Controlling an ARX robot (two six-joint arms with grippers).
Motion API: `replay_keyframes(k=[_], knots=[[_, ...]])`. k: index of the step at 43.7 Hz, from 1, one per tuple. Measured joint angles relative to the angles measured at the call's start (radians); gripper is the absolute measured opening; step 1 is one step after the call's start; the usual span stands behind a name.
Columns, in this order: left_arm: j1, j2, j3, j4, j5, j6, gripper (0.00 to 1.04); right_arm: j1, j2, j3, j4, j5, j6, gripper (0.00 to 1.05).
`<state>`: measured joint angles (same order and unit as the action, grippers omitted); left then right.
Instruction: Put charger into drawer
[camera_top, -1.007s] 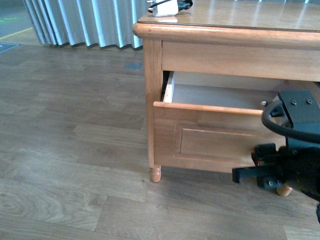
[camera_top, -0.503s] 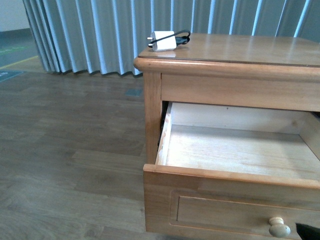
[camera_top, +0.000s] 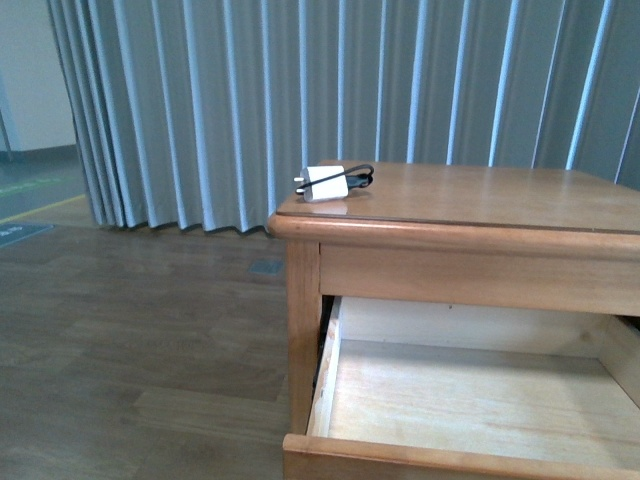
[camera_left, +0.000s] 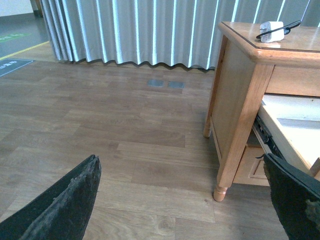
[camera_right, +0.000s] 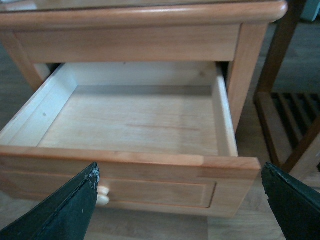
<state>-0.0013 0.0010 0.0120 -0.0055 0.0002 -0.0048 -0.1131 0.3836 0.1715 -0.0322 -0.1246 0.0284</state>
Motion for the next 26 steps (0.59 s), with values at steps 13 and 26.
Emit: replay_keyframes(k=[13, 26], knots=[[0.000, 0.000, 0.000, 0.000, 0.000, 0.000, 0.99, -0.047, -0.084, -0.087, 0.187, -0.023, -0.015, 0.82], [0.000, 0.000, 0.000, 0.000, 0.000, 0.000, 0.99, 0.108, -0.173, -0.130, 0.200, 0.117, -0.029, 0.35]])
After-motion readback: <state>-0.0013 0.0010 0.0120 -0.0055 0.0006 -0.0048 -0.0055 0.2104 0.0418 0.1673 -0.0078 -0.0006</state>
